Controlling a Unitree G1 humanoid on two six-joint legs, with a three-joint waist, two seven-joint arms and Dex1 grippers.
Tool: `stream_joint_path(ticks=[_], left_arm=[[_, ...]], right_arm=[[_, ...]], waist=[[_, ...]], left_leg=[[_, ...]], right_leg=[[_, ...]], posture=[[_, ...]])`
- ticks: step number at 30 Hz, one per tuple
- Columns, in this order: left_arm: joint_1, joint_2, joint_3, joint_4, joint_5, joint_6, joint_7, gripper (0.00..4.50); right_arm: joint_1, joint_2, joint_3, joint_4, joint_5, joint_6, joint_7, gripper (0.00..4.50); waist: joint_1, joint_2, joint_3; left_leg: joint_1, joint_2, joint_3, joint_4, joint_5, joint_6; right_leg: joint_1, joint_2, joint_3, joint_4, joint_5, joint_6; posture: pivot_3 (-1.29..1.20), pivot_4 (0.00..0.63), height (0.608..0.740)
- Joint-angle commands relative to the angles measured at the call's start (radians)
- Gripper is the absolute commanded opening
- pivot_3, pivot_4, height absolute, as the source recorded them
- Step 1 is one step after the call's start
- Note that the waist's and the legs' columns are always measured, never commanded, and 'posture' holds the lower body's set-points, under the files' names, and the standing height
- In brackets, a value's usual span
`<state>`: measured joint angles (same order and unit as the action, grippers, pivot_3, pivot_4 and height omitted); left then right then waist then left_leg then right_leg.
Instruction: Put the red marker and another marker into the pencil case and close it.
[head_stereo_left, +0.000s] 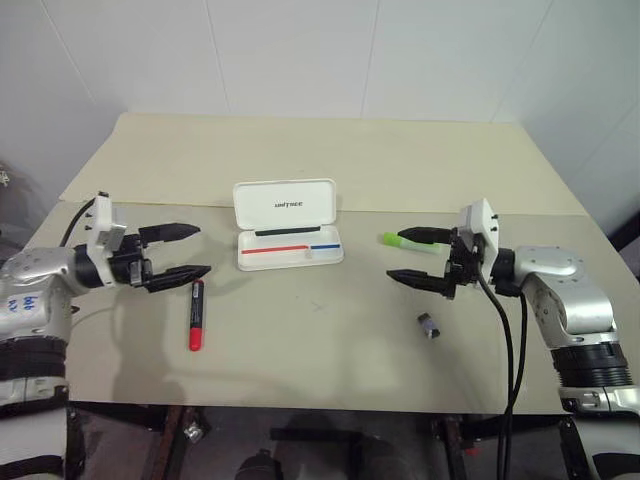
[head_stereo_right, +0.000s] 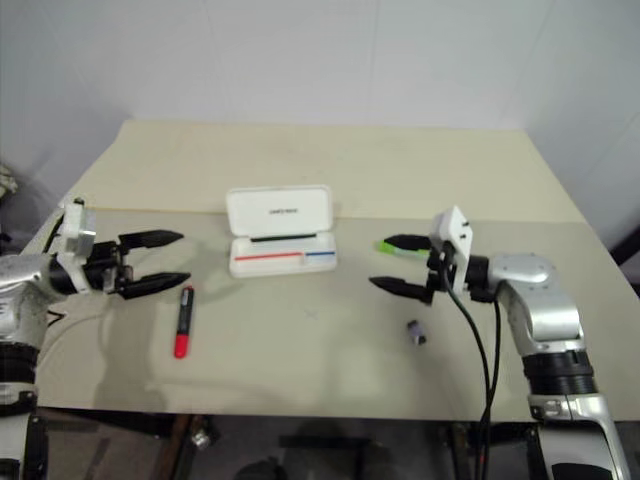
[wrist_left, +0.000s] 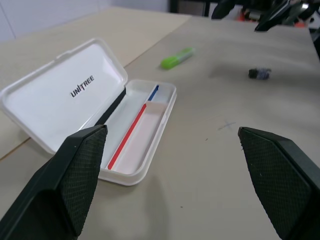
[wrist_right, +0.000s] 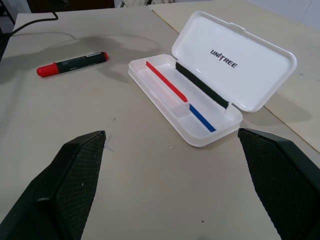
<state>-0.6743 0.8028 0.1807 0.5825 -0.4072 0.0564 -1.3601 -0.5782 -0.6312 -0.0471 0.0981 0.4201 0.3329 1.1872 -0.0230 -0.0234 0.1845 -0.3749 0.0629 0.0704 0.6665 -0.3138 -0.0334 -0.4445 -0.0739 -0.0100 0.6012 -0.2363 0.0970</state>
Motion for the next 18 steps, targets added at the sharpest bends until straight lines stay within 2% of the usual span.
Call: stream_joint_path(ticks=[1,8,18], left_arm=[[-0.081,-0.033,-0.05,0.094,0.076,-0.071,0.015,4.46],[-0.249,-0.131,-0.11,0.346,0.147,-0.119,-0.028,4.46],[-0.319,-0.176,-0.181,0.528,0.276,-0.232,-0.068,4.46]], right_arm=[[0.015,0.029,0.003,-0.037,0.022,-0.008,-0.013,4.5],[0.056,0.067,0.008,-0.092,0.032,0.009,-0.054,4.5],[0.134,0.057,-0.016,-0.146,0.048,0.015,-0.101,4.5]], waist=[[0.0,0.0,0.0],[0.0,0.0,0.0],[-0.001,-0.001,0.0]], left_leg=[[0.0,0.0,0.0,0.0,0.0,0.0],[-0.001,0.0,0.0,0.002,0.0,0.0],[-0.001,0.0,0.0,0.002,0.0,0.0]], right_leg=[[0.0,0.0,0.0,0.0,0.0,0.0],[0.0,0.0,0.0,0.001,0.0,0.001],[0.0,0.001,0.0,0.0,0.0,0.001]], posture=[[0.0,0.15,0.74],[0.0,0.15,0.74],[0.0,0.15,0.74]])
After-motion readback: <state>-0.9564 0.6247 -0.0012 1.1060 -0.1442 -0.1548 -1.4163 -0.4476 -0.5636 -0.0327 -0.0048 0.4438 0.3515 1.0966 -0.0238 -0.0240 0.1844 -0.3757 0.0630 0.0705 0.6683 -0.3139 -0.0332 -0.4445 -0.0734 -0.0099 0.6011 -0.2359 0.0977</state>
